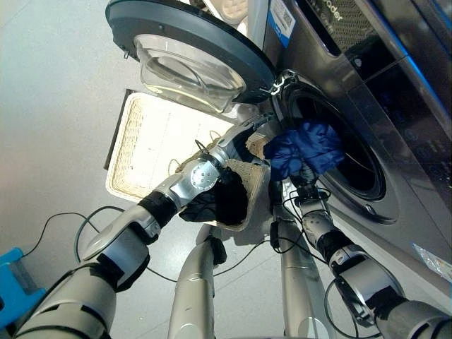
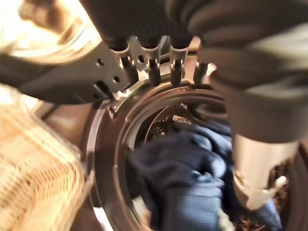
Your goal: Put the clothes into the washing machine.
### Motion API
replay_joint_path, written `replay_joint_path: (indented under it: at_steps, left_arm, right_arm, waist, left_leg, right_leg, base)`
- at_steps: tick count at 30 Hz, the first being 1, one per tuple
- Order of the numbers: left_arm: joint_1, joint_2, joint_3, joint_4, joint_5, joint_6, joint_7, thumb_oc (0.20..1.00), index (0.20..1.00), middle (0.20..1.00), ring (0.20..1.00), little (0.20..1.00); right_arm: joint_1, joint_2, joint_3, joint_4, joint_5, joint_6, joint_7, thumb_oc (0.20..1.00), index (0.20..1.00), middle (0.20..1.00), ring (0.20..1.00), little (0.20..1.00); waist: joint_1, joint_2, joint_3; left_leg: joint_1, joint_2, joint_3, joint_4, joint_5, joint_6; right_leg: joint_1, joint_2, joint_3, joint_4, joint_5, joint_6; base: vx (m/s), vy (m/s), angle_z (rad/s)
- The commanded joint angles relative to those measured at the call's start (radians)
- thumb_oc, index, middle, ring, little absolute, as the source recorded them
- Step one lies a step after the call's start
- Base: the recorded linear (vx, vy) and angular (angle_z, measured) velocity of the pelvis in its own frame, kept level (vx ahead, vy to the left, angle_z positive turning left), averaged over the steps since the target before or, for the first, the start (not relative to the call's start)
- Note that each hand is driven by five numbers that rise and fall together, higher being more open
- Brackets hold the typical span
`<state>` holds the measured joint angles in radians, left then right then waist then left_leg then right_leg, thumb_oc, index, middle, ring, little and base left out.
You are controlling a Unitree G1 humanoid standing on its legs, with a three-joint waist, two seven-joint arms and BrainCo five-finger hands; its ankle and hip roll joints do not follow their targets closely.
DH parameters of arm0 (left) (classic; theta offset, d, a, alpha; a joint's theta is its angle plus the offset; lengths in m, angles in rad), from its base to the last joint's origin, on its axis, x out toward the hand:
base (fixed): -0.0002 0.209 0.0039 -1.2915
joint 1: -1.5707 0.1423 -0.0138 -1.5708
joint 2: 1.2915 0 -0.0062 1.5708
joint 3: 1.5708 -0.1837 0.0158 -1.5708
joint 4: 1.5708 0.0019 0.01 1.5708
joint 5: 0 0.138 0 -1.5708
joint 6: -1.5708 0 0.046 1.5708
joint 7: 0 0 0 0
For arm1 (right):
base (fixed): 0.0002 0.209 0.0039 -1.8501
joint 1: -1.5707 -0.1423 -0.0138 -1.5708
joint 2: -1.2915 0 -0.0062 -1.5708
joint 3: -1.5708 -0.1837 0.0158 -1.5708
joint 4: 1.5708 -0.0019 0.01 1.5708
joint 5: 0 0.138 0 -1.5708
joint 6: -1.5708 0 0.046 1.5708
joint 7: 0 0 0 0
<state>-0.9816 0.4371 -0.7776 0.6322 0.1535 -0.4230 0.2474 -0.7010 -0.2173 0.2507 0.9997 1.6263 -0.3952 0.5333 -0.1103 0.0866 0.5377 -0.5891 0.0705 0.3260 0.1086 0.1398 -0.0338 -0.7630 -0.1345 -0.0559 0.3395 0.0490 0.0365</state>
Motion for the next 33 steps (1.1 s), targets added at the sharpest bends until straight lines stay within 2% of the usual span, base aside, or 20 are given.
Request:
replay_joint_path:
  at_steps: [1,8,14,15,18,24,27,28,30,31,32,33]
  left_arm:
    - [-0.021,-0.025,0.038,-0.036,0.011,-0.022,0.064,1.0,1.0,1.0,1.0,1.0]
    - [-0.013,-0.012,0.064,-0.046,-0.05,-0.056,0.152,1.0,1.0,1.0,1.0,1.0]
    - [0.047,-0.017,0.147,-0.063,-0.154,-0.15,0.243,1.0,1.0,1.0,1.0,1.0]
    - [0.087,-0.024,0.194,-0.071,-0.207,-0.186,0.28,1.0,1.0,1.0,1.0,1.0]
    - [0.132,-0.033,0.232,-0.08,-0.224,-0.208,0.306,1.0,1.0,1.0,1.0,1.0]
    - [0.22,-0.024,0.293,-0.095,-0.266,-0.251,0.361,1.0,1.0,1.0,1.0,1.0]
    - [0.237,-0.015,0.3,-0.1,-0.285,-0.249,0.352,1.0,1.0,1.0,1.0,1.0]
    - [0.244,-0.01,0.299,-0.109,-0.287,-0.24,0.349,1.0,1.0,1.0,1.0,1.0]
    - [0.249,-0.005,0.296,-0.117,-0.287,-0.234,0.346,1.0,1.0,1.0,1.0,1.0]
    - [0.248,-0.004,0.295,-0.118,-0.287,-0.234,0.346,1.0,1.0,1.0,1.0,1.0]
    - [0.25,0.001,0.29,-0.129,-0.285,-0.226,0.344,1.0,1.0,1.0,1.0,1.0]
    - [0.25,0.001,0.29,-0.129,-0.285,-0.226,0.344,1.0,1.0,1.0,1.0,1.0]
  right_arm:
    - [-0.021,-0.022,-0.036,-0.021,0.104,-0.054,0.067,0.2,0.2,0.2,0.2,0.2]
    - [-0.055,-0.066,-0.166,0.042,0.2,-0.053,0.063,0.2,0.2,0.2,0.2,0.2]
    - [-0.116,-0.137,-0.259,0.11,0.249,-0.053,0.009,0.2,0.2,0.2,0.2,0.2]
    - [-0.146,-0.162,-0.295,0.122,0.307,-0.061,0.002,0.2,0.2,0.2,0.2,0.2]
    - [-0.164,-0.179,-0.324,0.118,0.346,-0.066,-0.011,0.2,0.2,0.2,0.2,0.2]
    - [-0.216,-0.209,-0.387,0.031,0.346,-0.17,-0.13,0.2,0.2,0.2,0.2,0.2]
    - [-0.228,-0.211,-0.414,-0.007,0.346,-0.224,-0.176,0.2,0.2,0.2,0.2,0.2]
    - [-0.241,-0.216,-0.434,-0.033,0.346,-0.273,-0.212,0.2,0.2,0.2,0.2,0.2]
    - [-0.246,-0.219,-0.451,-0.06,0.346,-0.32,-0.25,0.2,0.2,0.2,0.2,0.2]
    - [-0.246,-0.218,-0.451,-0.063,0.346,-0.323,-0.253,0.2,0.2,0.2,0.2,0.2]
    - [-0.254,-0.228,-0.473,-0.08,0.346,-0.36,-0.287,0.2,0.2,0.2,0.2,0.2]
    - [-0.254,-0.228,-0.473,-0.08,0.346,-0.36,-0.287,0.2,0.2,0.2,0.2,0.2]
  waist:
    - [-0.017,0.057,-0.018]
    - [-0.008,0.071,-0.018]
    - [0.026,0.077,-0.018]
    - [0.045,0.079,-0.018]
    - [0.061,0.078,-0.018]
    - [0.099,0.071,-0.018]
    - [0.107,0.068,-0.018]
    - [0.11,0.067,-0.018]
    - [0.113,0.065,-0.018]
    - [0.113,0.065,-0.018]
    - [0.116,0.064,-0.018]
    - [0.116,0.064,-0.018]
  left_leg:
    - [-0.034,-0.046,0.006,0.113,-0.099,-0.057]
    - [-0.038,-0.045,0.003,0.118,-0.104,-0.058]
    - [-0.062,-0.053,-0.022,0.136,-0.113,-0.058]
    - [-0.081,-0.057,-0.037,0.141,-0.11,-0.056]
    - [-0.095,-0.062,-0.051,0.144,-0.112,-0.056]
    - [-0.138,-0.069,-0.08,0.148,-0.113,-0.054]
    - [-0.151,-0.069,-0.086,0.154,-0.115,-0.055]
    - [-0.156,-0.069,-0.091,0.152,-0.116,-0.055]
    - [-0.162,-0.069,-0.096,0.151,-0.117,-0.055]
    - [-0.163,-0.069,-0.096,0.152,-0.117,-0.055]
    - [-0.166,-0.067,-0.1,0.15,-0.118,-0.054]
    - [-0.166,-0.067,-0.1,0.15,-0.118,-0.054]
  right_leg:
    - [0.039,0.024,-0.088,-0.02,-0.015,0.079]
    - [0.033,0.023,-0.086,-0.008,-0.021,0.084]
    - [0.02,0.007,-0.109,0.006,-0.021,0.087]
    - [0.005,-0.001,-0.121,0.016,-0.016,0.087]
    - [-0.003,-0.011,-0.136,0.022,-0.017,0.088]
    - [-0.035,-0.038,-0.174,0.028,-0.004,0.09]
    - [-0.047,-0.044,-0.182,0.033,0.0,0.091]
    - [-0.051,-0.047,-0.185,0.034,0.002,0.092]
    - [-0.057,-0.049,-0.188,0.035,0.004,0.093]
    - [-0.058,-0.049,-0.189,0.036,0.004,0.093]
    - [-0.061,-0.053,-0.191,0.038,0.007,0.094]
    - [-0.061,-0.053,-0.191,0.038,0.007,0.094]
  base:
    - [0.01,0.02,-0.04]
    - [0.01,0.008,-0.02]
    - [-0.02,-0.067,0.01]
    - [0.0,-0.108,0.09]
    - [-0.03,-0.09,0.17]
    - [-0.02,-0.102,0.18]
    - [-0.01,-0.081,0.18]
    - [-0.01,-0.045,0.14]
    - [0.0,-0.045,0.13]
    - [0.0,-0.056,0.12]
    - [0.0,-0.033,0.07]
    - [0.0,-0.041,0.08]
